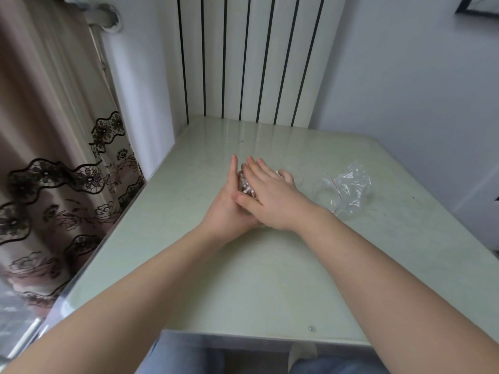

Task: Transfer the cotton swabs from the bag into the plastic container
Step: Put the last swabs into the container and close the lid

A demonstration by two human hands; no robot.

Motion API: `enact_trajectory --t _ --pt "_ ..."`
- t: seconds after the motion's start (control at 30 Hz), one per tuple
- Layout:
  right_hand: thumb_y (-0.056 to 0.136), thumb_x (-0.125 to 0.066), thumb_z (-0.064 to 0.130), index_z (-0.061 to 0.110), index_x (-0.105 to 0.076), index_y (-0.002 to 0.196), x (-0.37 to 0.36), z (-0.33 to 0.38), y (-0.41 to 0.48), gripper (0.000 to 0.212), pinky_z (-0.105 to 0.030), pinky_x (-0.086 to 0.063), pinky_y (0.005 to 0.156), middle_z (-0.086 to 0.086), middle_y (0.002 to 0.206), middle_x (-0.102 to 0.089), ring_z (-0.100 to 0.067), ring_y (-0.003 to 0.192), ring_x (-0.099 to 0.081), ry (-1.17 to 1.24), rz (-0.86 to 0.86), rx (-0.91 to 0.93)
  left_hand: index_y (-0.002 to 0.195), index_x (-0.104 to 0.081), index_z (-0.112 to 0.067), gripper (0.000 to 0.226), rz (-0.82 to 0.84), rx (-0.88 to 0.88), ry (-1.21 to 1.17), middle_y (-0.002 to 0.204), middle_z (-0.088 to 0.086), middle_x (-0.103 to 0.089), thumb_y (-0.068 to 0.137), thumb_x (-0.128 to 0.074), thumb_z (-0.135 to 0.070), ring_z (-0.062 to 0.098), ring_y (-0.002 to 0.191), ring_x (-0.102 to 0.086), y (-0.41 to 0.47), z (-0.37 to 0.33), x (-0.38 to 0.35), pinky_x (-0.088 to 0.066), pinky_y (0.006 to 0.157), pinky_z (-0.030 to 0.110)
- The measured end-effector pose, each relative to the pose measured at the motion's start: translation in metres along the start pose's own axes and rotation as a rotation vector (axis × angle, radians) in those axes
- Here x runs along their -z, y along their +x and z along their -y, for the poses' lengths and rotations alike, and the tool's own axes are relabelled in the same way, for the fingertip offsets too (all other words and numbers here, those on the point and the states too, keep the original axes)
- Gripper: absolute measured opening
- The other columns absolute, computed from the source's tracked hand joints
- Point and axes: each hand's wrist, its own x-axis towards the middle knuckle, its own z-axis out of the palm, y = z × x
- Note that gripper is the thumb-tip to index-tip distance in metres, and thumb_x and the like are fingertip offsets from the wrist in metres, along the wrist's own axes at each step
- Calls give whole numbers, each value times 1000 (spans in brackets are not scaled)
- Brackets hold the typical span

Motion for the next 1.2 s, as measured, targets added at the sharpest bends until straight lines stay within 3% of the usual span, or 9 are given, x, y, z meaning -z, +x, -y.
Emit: enact_trajectory --t 0.1,0.2,0.37,0.5,0.73,0.87,1.03,1.1,1.2 --pt "83 -11 84 21 -6 160 1 8 9 100 -60 1 119 3 169 2 -15 154 10 -51 99 -32 155 26 -18 147 -2 32 14 155 -26 -22 69 -93 -26 -35 126 -23 -2 5 -1 -22 104 -2" --pt "77 -14 92 27 1 159 3 11 15 106 -64 6 117 2 169 2 -20 154 16 -37 148 -66 160 14 -16 143 -25 84 -12 156 -26 -15 67 -94 -28 -22 136 -20 -2 7 -1 -22 110 4" --pt "78 -31 87 30 -4 159 1 -5 1 103 -57 0 121 2 169 0 -14 154 9 42 -74 -16 162 1 -13 139 -28 77 55 161 -12 -22 64 -95 -36 -6 143 -22 -3 3 5 -20 108 3" --pt "83 -31 79 25 -22 158 -8 -25 -20 93 -50 -10 122 5 167 -16 -9 154 -5 70 -162 28 161 -12 -9 118 -44 -69 249 167 5 -20 75 -83 -47 16 153 -19 -10 5 15 -17 121 23" --pt "87 -26 75 24 -23 158 -16 -30 -27 87 -39 -17 121 12 165 -22 -5 153 -10 69 -113 54 148 -48 -8 91 65 -257 499 151 6 -52 78 -59 -65 28 146 -39 -1 14 29 -27 120 31" --pt "92 -38 72 26 -26 157 -15 -24 -24 80 -39 -19 118 13 166 -16 -8 153 -7 0 -86 34 147 -50 -8 95 92 -265 535 151 7 -52 73 -59 -67 29 145 -41 5 16 30 -33 119 41" --pt "95 -41 68 27 -24 158 -12 -26 -25 77 -42 -20 119 11 167 -12 -8 154 -4 56 -55 41 153 -35 0 97 45 -299 491 157 14 -41 81 -60 -61 30 149 -33 -3 17 26 -24 122 35" --pt "95 -42 65 23 -26 158 -15 -30 -30 77 -40 -21 121 6 167 -17 -9 154 -10 125 -146 84 155 -34 -1 93 -8 -346 491 160 13 -37 86 -62 -58 27 150 -32 -6 18 28 -24 123 35" --pt "97 -44 56 16 -48 148 -27 -35 -39 64 -42 -33 116 -1 156 -42 -14 147 -34 113 -399 201 147 -48 -2 77 -54 -452 545 155 11 -46 90 -65 -51 27 147 -39 -9 22 32 -27 123 33"
